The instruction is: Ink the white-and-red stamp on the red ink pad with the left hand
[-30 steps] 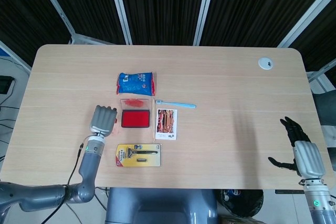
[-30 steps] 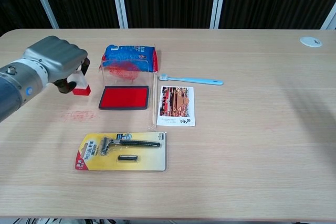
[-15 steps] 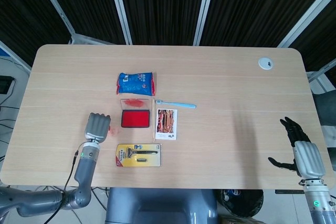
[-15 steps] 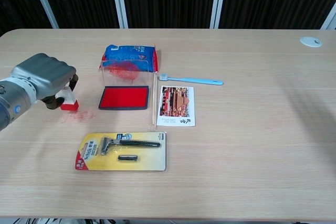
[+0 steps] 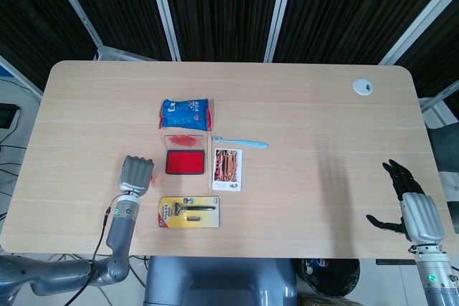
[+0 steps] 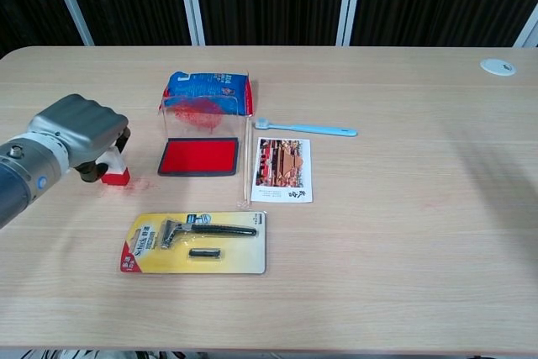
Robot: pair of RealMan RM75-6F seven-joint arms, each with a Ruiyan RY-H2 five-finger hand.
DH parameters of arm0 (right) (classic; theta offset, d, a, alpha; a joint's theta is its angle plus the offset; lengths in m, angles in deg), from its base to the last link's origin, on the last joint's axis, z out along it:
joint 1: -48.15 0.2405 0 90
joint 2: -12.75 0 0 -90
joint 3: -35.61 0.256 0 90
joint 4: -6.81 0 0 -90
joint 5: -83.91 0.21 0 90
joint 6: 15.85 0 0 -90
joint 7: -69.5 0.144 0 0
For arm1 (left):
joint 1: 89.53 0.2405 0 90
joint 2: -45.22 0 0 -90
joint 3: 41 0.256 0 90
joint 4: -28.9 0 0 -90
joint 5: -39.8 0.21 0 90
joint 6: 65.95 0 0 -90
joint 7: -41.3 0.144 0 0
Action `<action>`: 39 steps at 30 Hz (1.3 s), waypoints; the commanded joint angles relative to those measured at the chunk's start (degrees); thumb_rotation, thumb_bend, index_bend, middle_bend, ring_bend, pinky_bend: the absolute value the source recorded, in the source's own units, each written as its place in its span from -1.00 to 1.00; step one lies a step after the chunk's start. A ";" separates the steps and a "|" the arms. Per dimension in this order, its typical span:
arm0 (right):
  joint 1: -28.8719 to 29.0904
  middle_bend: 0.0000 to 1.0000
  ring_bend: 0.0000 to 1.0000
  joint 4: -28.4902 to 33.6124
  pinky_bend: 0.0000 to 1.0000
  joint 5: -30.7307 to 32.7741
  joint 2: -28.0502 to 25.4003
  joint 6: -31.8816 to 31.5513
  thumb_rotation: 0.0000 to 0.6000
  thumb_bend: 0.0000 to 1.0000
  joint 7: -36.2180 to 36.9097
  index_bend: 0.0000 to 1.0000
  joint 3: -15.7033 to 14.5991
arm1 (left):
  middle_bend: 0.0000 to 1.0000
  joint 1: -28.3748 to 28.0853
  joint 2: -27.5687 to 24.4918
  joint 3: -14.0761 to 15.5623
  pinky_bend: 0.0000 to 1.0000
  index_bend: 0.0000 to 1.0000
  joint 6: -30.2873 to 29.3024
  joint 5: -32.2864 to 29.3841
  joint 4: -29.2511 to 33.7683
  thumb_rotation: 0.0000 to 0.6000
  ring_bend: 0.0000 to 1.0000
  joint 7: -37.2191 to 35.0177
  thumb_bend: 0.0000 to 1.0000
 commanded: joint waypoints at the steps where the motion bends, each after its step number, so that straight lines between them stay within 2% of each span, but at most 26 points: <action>1: 0.04 -1.00 -1.00 0.00 -0.64 -0.05 0.00 0.04 1.00 -0.68 -0.08 -1.00 -0.02 | 0.28 -0.04 0.13 0.02 0.06 0.26 0.01 0.02 -0.11 1.00 -0.07 0.20 -0.14; 5: 0.04 -1.00 -1.00 -0.02 -0.64 -0.12 0.02 0.00 1.00 -0.68 -0.16 -1.00 -0.04 | 0.24 -0.12 0.28 -0.12 0.04 0.21 -0.02 0.03 -0.18 1.00 -0.11 0.36 -0.15; 12: 0.00 -1.00 -1.00 0.08 -0.64 -0.09 0.05 -0.10 1.00 -0.67 -0.25 -1.00 -0.01 | 0.00 -0.12 0.39 -0.14 -0.03 0.01 -0.35 -0.55 -0.21 1.00 -0.24 1.53 -0.19; 31: -0.06 -1.00 -1.00 0.43 -0.64 0.07 0.09 -0.22 1.00 -0.66 -0.36 -1.00 0.05 | -0.25 -0.19 -0.15 -0.28 -0.20 -0.22 -0.36 -1.66 0.81 1.00 -0.41 3.06 -0.24; 37: -0.08 -1.00 -1.00 0.45 -0.64 0.15 0.07 -0.19 1.00 -0.66 -0.34 -1.00 0.06 | -0.46 -0.17 -0.92 -0.55 -0.35 -0.43 -0.78 -2.02 1.94 1.00 -0.55 3.43 -0.39; 39: -0.08 -1.00 -1.00 0.42 -0.64 0.18 0.04 -0.18 1.00 -0.66 -0.30 -1.00 0.07 | -0.60 -0.11 -1.50 -0.78 -0.49 -0.56 -1.16 -2.11 2.90 1.00 -0.67 3.45 -0.46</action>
